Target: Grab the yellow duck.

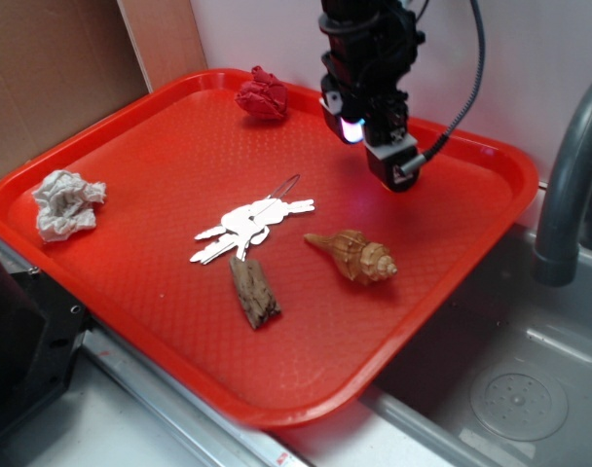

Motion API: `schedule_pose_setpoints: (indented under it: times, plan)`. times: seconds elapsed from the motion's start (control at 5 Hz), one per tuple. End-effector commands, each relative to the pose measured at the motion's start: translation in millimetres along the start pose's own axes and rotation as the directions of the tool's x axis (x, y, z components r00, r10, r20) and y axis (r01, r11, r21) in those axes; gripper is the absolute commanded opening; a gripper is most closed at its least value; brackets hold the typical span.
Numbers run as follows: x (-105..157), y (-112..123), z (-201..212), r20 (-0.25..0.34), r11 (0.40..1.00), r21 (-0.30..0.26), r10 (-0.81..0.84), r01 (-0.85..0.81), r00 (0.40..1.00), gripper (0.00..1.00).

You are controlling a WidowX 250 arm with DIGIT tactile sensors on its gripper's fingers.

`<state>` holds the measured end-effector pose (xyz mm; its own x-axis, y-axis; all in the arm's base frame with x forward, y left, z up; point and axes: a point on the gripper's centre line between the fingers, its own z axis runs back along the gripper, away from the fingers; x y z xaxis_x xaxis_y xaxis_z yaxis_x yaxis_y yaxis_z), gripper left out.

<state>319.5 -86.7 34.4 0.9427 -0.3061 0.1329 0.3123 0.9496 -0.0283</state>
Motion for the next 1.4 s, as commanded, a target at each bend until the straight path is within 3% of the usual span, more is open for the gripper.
schedule_pose_setpoints:
  times: [0.0,0.2,0.6,0.8,1.0,1.2]
  plan:
    - [16,2,4,0.059,0.999,0.016,0.042,-0.043,0.997,0.0]
    - [3,2,45,0.105,0.997,0.032,0.073,-0.077,0.992,0.0]
    - [-66,22,141,0.211,0.953,0.022,0.291,-0.302,0.933,0.0]
    - [-87,39,153,0.175,0.906,0.026,0.411,-0.422,0.895,0.0]
    - [-71,44,137,0.201,0.957,-0.004,0.284,-0.289,0.938,1.0]
    - [-39,20,101,0.153,0.99,-0.015,0.139,-0.138,0.978,1.0]
